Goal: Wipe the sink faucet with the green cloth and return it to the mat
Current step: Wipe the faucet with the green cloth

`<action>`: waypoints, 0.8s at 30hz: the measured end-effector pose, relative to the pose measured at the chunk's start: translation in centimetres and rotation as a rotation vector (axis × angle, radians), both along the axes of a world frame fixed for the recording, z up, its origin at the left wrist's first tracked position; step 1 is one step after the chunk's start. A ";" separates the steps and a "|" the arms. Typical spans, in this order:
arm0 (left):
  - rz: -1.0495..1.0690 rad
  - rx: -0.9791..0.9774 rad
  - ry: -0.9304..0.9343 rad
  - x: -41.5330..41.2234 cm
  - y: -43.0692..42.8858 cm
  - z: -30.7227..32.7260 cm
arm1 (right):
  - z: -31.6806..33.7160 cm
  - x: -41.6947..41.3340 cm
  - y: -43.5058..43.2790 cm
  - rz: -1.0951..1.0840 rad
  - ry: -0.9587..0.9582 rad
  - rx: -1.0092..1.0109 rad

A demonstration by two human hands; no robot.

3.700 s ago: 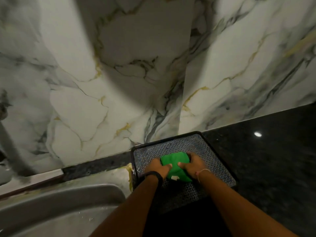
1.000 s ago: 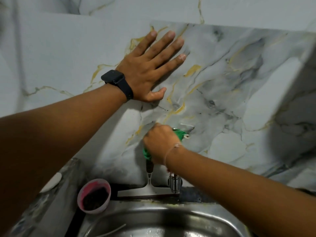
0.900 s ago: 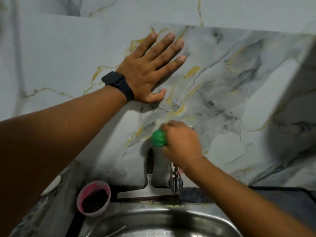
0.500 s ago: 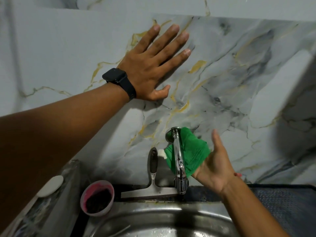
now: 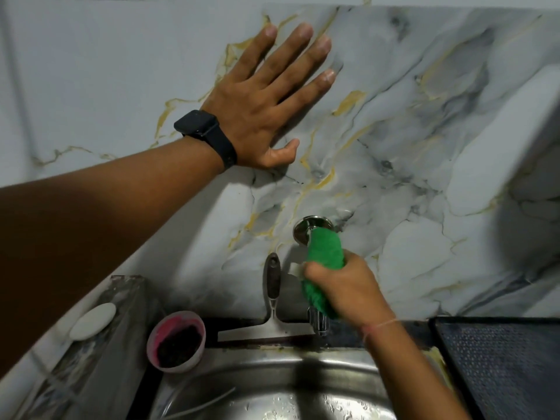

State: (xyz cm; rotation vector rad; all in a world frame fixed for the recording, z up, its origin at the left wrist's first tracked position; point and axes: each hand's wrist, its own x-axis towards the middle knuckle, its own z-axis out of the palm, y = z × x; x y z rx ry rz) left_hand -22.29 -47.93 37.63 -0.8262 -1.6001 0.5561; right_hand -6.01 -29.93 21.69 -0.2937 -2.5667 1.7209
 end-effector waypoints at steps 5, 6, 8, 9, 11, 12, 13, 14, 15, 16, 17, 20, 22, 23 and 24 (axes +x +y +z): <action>0.008 -0.005 -0.012 0.0 -0.1 0.1 | -1.2 4.5 -5.0 -0.182 0.195 0.620; 0.012 -0.005 -0.014 0.0 -0.1 0.1 | -1.9 4.9 -4.8 -0.212 0.166 0.542; 0.009 -0.006 -0.013 -0.1 -0.2 0.0 | -3.4 5.4 -3.6 -0.239 0.157 0.355; 0.004 -0.005 -0.010 -0.2 -0.2 -0.1 | -4.1 5.5 -2.7 -0.213 0.181 0.168; 0.003 -0.003 -0.008 -0.5 -0.3 -0.2 | -5.3 4.6 -0.5 -0.081 0.150 -0.332; 0.007 -0.001 -0.006 -0.5 -0.3 -0.2 | -5.7 3.9 0.7 0.023 0.070 -0.573; 0.006 -0.001 -0.002 -0.5 -0.3 -0.2 | -6.0 3.0 1.6 0.122 -0.047 -0.759; 0.006 0.001 0.001 -0.6 -0.2 -0.2 | -6.1 2.2 2.1 0.209 -0.162 -0.888; 0.008 0.001 0.004 -0.6 -0.2 -0.1 | -6.1 1.3 2.1 0.284 -0.259 -0.978; 0.010 0.002 0.004 -0.5 -0.2 -0.1 | -6.1 0.5 2.1 0.371 -0.318 -1.043; 0.009 0.001 0.002 -0.5 -0.2 -0.1 | -6.2 -0.2 2.1 0.435 -0.344 -1.085; 0.002 -0.010 -0.018 -0.4 -0.2 0.1 | -7.6 -0.3 2.2 0.522 -0.378 -1.191; 0.004 -0.009 -0.033 -0.1 -0.2 0.1 | -9.8 1.5 2.9 0.509 -0.384 -1.219; 0.006 -0.011 -0.037 0.0 -0.2 0.1 | -11.1 3.0 3.3 0.522 -0.385 -1.244; 0.004 -0.012 -0.042 0.1 -0.2 0.0 | -12.8 4.6 4.0 0.490 -0.374 -1.273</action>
